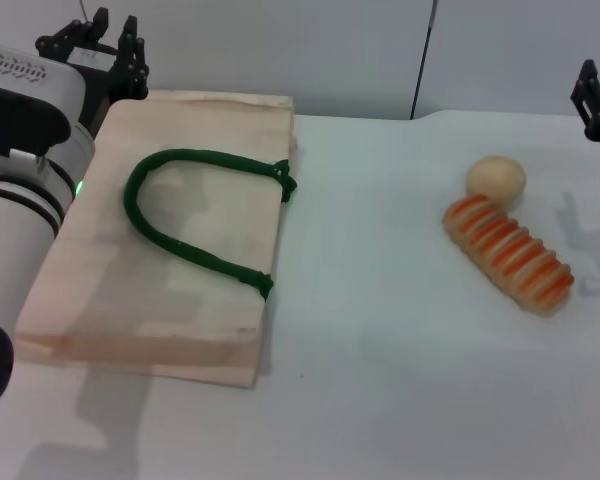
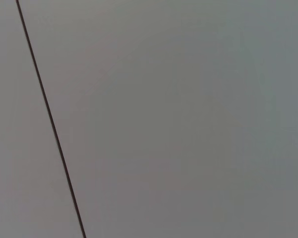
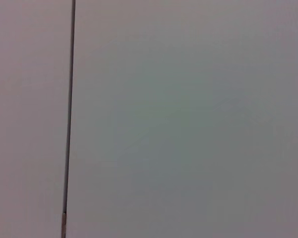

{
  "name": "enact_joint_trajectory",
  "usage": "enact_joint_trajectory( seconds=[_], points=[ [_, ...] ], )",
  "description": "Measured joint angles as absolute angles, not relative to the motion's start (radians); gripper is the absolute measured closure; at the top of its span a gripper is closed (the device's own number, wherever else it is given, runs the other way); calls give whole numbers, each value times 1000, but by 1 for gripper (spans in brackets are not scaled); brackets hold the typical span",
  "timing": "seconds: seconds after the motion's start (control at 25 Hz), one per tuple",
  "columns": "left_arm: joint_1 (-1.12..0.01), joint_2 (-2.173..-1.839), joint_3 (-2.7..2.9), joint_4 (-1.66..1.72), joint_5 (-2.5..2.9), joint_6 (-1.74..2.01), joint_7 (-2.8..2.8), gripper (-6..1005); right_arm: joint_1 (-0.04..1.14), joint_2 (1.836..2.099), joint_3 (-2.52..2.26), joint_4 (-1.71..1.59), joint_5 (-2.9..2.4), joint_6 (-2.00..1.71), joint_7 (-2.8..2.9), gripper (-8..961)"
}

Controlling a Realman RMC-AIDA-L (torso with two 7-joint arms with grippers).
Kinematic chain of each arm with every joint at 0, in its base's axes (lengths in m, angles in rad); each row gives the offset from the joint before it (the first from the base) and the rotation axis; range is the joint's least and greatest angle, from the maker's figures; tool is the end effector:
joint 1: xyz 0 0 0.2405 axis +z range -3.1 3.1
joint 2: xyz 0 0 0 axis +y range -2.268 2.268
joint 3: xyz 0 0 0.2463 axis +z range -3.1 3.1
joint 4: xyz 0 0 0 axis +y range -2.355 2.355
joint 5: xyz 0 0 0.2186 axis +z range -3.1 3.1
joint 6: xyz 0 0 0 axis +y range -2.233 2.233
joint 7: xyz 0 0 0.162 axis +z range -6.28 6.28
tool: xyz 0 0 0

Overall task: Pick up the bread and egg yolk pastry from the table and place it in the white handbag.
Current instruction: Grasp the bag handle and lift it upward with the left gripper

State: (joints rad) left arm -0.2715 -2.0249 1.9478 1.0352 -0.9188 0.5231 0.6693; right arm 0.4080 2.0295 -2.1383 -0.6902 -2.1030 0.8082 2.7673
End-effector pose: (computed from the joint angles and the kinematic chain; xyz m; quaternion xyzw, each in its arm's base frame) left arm -0.2191 0.4077 0.0140 -0.7038 -0.1656 -0.2184 0.6554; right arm 0.2527 0.4037 -0.0118 -0.6740 0.2250 0.2709 0.6494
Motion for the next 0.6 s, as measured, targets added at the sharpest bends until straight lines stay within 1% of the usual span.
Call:
enact_joint_trajectory(
  seconds=[0.4, 0.56, 0.6],
  points=[
    [-270, -2021, 1944, 1055, -922, 514, 642, 730, 409, 2028, -2131, -697, -2102, 767, 2767, 209],
    [-242, -2000, 1963, 1120, -888, 524, 569, 730, 409, 2028, -2128, -696, -2101, 759, 2768, 209],
    [-229, -1991, 1969, 1151, -856, 517, 547, 730, 410, 2028, -2128, -696, -2101, 757, 2768, 209]
  ],
)
